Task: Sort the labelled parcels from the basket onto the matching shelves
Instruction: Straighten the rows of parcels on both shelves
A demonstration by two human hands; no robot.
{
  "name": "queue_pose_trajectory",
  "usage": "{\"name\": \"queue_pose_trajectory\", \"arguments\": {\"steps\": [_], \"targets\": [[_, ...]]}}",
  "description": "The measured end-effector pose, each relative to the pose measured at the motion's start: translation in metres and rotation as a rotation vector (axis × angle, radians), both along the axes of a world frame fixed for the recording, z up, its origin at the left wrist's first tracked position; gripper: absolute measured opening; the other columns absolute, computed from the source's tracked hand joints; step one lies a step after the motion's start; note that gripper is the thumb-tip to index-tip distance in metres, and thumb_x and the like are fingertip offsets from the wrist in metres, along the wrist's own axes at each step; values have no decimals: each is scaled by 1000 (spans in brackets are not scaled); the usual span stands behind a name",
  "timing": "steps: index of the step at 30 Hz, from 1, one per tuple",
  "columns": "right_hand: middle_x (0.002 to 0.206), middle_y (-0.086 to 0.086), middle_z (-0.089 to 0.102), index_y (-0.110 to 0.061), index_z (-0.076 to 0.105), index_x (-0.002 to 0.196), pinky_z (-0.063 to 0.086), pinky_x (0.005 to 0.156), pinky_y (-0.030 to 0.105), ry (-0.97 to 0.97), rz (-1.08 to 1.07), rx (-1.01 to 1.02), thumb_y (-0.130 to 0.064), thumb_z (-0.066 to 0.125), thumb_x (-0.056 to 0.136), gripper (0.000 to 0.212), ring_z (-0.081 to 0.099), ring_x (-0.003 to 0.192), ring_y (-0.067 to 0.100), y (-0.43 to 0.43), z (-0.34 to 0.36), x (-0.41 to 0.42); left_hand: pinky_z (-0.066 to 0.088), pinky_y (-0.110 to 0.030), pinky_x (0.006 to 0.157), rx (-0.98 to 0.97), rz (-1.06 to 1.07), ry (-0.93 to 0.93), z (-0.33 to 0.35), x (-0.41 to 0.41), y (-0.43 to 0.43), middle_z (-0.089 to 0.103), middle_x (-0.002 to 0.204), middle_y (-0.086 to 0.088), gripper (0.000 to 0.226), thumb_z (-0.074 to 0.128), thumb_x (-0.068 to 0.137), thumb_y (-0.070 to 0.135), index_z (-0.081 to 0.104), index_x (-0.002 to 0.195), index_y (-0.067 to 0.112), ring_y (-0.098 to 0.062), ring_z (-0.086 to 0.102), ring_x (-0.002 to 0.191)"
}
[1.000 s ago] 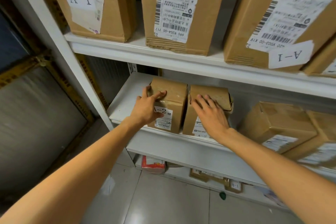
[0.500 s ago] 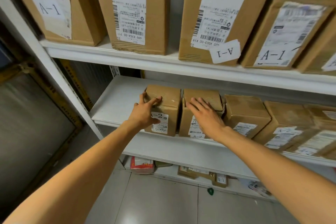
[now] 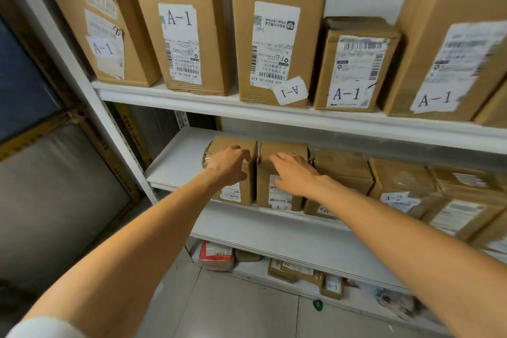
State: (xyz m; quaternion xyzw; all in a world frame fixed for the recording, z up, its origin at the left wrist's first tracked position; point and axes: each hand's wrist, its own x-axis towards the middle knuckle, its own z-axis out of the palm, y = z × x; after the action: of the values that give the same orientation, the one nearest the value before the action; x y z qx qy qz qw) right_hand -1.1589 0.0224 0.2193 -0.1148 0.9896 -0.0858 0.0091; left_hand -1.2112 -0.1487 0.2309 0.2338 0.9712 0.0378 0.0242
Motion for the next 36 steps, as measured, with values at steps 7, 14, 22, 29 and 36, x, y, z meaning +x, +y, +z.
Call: {"name": "queue_pose_trajectory", "arguments": {"steps": [7, 14, 22, 29, 36], "targets": [[122, 8, 54, -7, 48, 130, 49, 93, 37, 47, 47, 71, -25, 69, 84, 54, 54, 110, 24, 39, 25, 36, 45, -26, 61, -27, 36, 80, 41, 48, 39, 68, 105, -1, 35, 71, 83, 32, 63, 116, 23, -17, 57, 79], [110, 4, 54, -10, 52, 118, 44, 77, 30, 80, -49, 44, -28, 73, 78, 49, 52, 104, 21, 79, 59, 89, 44, -26, 67, -6, -14, 75, 72, 93, 74, 64, 114, 1, 46, 72, 83, 32, 56, 124, 23, -18, 62, 97], [121, 9, 55, -6, 53, 123, 49, 91, 41, 90, -215, 45, -33, 76, 75, 60, 54, 109, 27, 129, 122, 170, 55, -38, 83, 90, -146, 104, 107, 143, 143, 66, 112, -2, 47, 75, 76, 32, 60, 120, 24, -22, 63, 99], [124, 7, 54, -11, 51, 126, 48, 93, 42, 99, -332, 114, -34, 74, 73, 62, 52, 113, 25, 185, 146, 233, 55, -36, 78, 24, -276, 141, 129, 194, 201, 65, 111, -4, 44, 72, 79, 33, 60, 120, 22, -25, 63, 96], [123, 5, 52, -12, 52, 123, 49, 90, 39, 116, -382, 85, -31, 75, 75, 56, 52, 109, 23, 237, 160, 263, 55, -35, 76, 87, -294, 176, 150, 213, 242, 65, 110, -1, 49, 78, 75, 32, 59, 119, 25, -19, 62, 92]]}}
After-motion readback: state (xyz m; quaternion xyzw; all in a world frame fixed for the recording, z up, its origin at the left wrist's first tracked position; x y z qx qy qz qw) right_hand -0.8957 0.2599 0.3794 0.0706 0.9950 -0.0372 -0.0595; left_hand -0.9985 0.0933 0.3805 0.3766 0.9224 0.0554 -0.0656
